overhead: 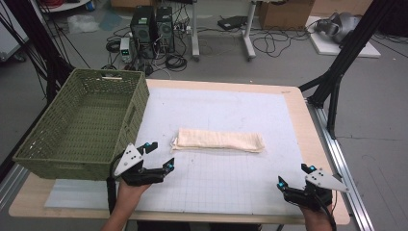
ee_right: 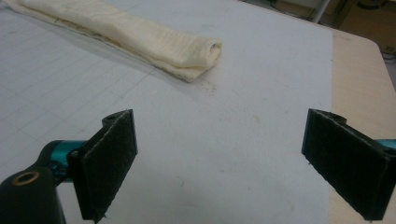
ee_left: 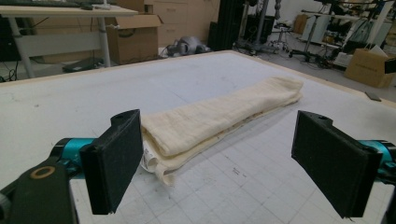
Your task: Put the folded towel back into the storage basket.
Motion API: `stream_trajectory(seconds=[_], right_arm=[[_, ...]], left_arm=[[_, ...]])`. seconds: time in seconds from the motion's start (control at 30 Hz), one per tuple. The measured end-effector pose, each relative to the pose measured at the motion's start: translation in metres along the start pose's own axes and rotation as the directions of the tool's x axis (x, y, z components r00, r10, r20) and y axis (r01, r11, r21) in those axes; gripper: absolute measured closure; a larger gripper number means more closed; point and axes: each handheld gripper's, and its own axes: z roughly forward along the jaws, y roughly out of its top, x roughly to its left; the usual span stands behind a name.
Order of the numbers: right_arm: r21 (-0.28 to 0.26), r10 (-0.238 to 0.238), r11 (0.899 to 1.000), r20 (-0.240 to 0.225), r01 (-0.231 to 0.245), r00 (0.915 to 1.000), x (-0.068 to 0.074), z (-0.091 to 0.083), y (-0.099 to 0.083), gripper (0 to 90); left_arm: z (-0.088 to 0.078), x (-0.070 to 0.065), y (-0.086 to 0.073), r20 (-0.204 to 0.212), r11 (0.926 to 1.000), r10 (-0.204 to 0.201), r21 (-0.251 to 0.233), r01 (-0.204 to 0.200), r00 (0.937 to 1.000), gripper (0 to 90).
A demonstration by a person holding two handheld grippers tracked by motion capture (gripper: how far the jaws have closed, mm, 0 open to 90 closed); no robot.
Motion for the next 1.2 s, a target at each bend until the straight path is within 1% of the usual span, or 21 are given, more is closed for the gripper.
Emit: stream_trajectory(seconds=[0.1,0.2,0.3,0.33,0.37,0.4,0.47,0.53,0.6,0.63,0.67,0.73,0.77,0.8,0.87,0.9,0.93,1.0,1.07,1.1,1.2], right_arm=[[-0.005,-0.004,1.0,-0.003,0.004,1.0,-0.002,0.0,-0.002,8.9],[-0.01,0.014,1.0,0.002,-0.014,0.9999,-0.007,0.0,-0.006,8.9],[-0.008,0.01,1.0,0.001,-0.01,0.9999,-0.009,-0.001,-0.007,8.9],[-0.01,0.032,0.999,-0.01,-0.032,0.9994,-0.011,-0.002,-0.008,8.9],[-0.01,0.032,0.999,-0.01,-0.032,0.9994,-0.011,-0.002,-0.008,8.9],[-0.019,0.062,0.998,-0.022,-0.063,0.9978,-0.013,-0.002,-0.009,8.9],[-0.019,0.09,0.996,-0.035,-0.091,0.9953,-0.013,-0.003,-0.009,8.9],[-0.018,0.089,0.996,-0.041,-0.09,0.9952,-0.013,-0.002,-0.008,8.9],[0.0,0.129,0.992,-0.066,-0.129,0.9895,-0.013,0.0,-0.006,8.9],[0.0,0.129,0.992,-0.066,-0.129,0.9895,-0.013,0.0,-0.006,8.9],[0.006,0.143,0.99,-0.076,-0.143,0.9867,-0.013,0.001,-0.005,8.9],[0.0,0.125,0.992,-0.088,-0.125,0.9883,-0.01,0.003,-0.001,8.9],[0.0,0.125,0.992,-0.088,-0.125,0.9883,-0.01,0.003,-0.001,8.9],[-0.008,0.108,0.994,-0.084,-0.109,0.9906,-0.009,0.005,0.001,9.0],[-0.011,0.087,0.996,-0.095,-0.088,0.9917,-0.004,0.007,0.004,9.0],[-0.012,0.082,0.996,-0.103,-0.084,0.9913,-0.003,0.008,0.006,9.0],[-0.012,0.082,0.996,-0.103,-0.084,0.9913,-0.003,0.008,0.006,9.0],[-0.016,0.065,0.998,-0.103,-0.067,0.9925,0.001,0.009,0.009,9.0],[-0.015,0.061,0.998,-0.105,-0.062,0.9927,0.002,0.01,0.01,9.0],[-0.017,0.046,0.999,-0.107,-0.048,0.9932,0.003,0.012,0.01,9.0],[-0.018,0.04,0.999,-0.111,-0.042,0.993,0.004,0.012,0.01,9.0]], left_arm=[[0.002,0.001,-0.001,0.002,1.0,0.002,0.004,-0.002,1.0,16.9],[0.005,0.002,-0.002,-0.001,1.0,-0.008,0.006,0.008,1.0,16.7],[0.008,0.002,-0.002,0.0,1.0,-0.004,0.005,0.004,1.0,16.6],[0.009,0.002,-0.002,0.002,1.0,-0.004,0.008,0.003,1.0,16.6],[0.01,0.002,-0.002,0.004,0.9999,-0.003,0.011,0.003,1.0,16.6],[0.01,0.002,-0.002,0.003,0.9999,-0.006,0.01,0.005,1.0,16.4],[0.008,0.001,-0.002,0.005,0.9999,-0.002,0.012,0.002,1.0,16.4],[0.007,0.0,-0.002,0.011,1.0,-0.004,0.007,0.004,0.9999,16.4],[0.005,0.0,-0.002,0.013,1.0,-0.001,0.009,0.0,0.9999,16.4],[0.005,0.0,-0.002,0.013,1.0,-0.002,0.009,0.001,0.9999,16.4],[0.004,0.0,-0.002,0.015,1.0,-0.003,0.008,0.003,0.9999,16.4],[0.002,0.0,-0.002,0.014,1.0,-0.005,0.005,0.005,0.9999,16.4],[0.001,0.0,-0.002,0.016,1.0,-0.004,0.006,0.004,0.9999,16.4],[-0.001,0.0,-0.002,0.015,1.0,0.0,0.01,0.0,0.9999,16.3],[-0.003,0.0,-0.002,0.012,0.9999,0.0,0.012,-0.001,0.9999,16.3],[-0.003,0.0,-0.002,0.011,0.9999,0.002,0.011,-0.002,0.9999,16.3],[-0.004,-0.001,-0.002,0.01,0.9999,0.004,0.011,-0.004,0.9999,16.3],[-0.004,-0.001,-0.002,0.017,0.9999,-0.002,0.013,0.002,0.9999,16.4],[-0.003,-0.002,-0.002,0.019,0.9998,0.004,0.02,-0.004,0.9998,16.5],[-0.003,-0.003,-0.002,0.015,0.9997,0.006,0.022,-0.007,0.9999,16.5],[-0.002,-0.003,-0.003,0.02,0.9995,0.007,0.031,-0.007,0.9998,16.4]])
